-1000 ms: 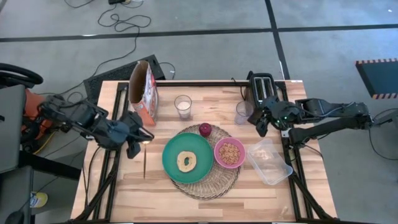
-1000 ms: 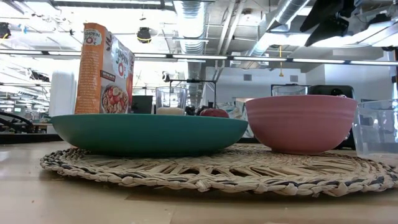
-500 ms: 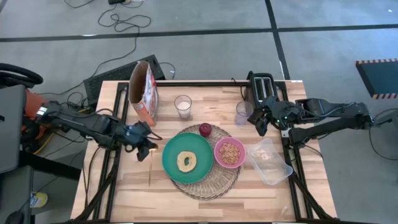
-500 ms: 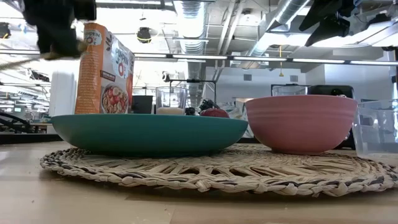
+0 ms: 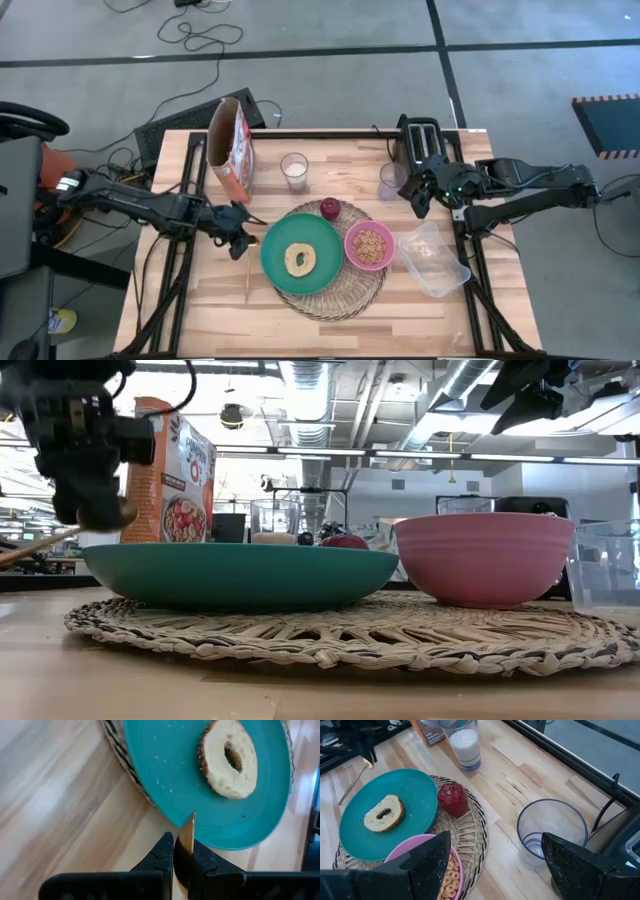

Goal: Arrange a breakfast setting
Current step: Put the spoon on the left side of the green plate

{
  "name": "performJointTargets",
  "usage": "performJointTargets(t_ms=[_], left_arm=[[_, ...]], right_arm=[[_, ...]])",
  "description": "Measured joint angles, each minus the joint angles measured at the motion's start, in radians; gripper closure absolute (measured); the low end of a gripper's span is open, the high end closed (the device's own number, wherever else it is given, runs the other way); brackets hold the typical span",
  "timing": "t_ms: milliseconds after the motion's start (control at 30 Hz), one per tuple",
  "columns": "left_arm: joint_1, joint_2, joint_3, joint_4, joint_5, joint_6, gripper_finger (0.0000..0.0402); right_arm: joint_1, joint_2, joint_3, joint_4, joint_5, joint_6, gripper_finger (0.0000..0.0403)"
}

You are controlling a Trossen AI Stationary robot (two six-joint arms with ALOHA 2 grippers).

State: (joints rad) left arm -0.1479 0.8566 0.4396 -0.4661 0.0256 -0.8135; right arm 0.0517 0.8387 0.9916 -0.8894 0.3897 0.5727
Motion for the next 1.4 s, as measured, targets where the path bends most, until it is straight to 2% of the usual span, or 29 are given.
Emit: performJointTargets(t_ms=[167, 600, 733, 900, 1100, 1200, 1400], left_arm=[[0.039, 0.000, -0.066, 0.068, 0.033, -0.016, 0.0397], [0.127, 0.000, -0.149, 0.150, 0.031, 0.034, 0.0397], [0.143, 0.000, -0.173, 0.166, 0.025, 0.039, 0.0397], [0.159, 0.000, -0.232, 0.290, 0.018, 0.041, 0.0397], [0.163, 0.000, -0.277, 0.326, -0.005, 0.003, 0.0396], [0.163, 0.000, -0.291, 0.332, -0.025, -0.001, 0.0386], [0.163, 0.002, -0.297, 0.339, -0.114, 0.008, 0.0342]], right_arm=[[0.000, 0.000, 0.000, 0.000, -0.004, 0.015, 0.0066], [0.000, 0.000, 0.000, 0.000, -0.024, 0.014, 0.0066], [0.000, 0.000, 0.000, 0.000, -0.024, 0.014, 0.0066], [0.000, 0.000, 0.000, 0.000, -0.024, 0.010, 0.0066], [0.000, 0.000, 0.000, 0.000, -0.024, 0.011, 0.0066], [0.000, 0.000, 0.000, 0.000, -0.024, 0.011, 0.0066], [0.000, 0.000, 0.000, 0.000, -0.024, 0.011, 0.0066]])
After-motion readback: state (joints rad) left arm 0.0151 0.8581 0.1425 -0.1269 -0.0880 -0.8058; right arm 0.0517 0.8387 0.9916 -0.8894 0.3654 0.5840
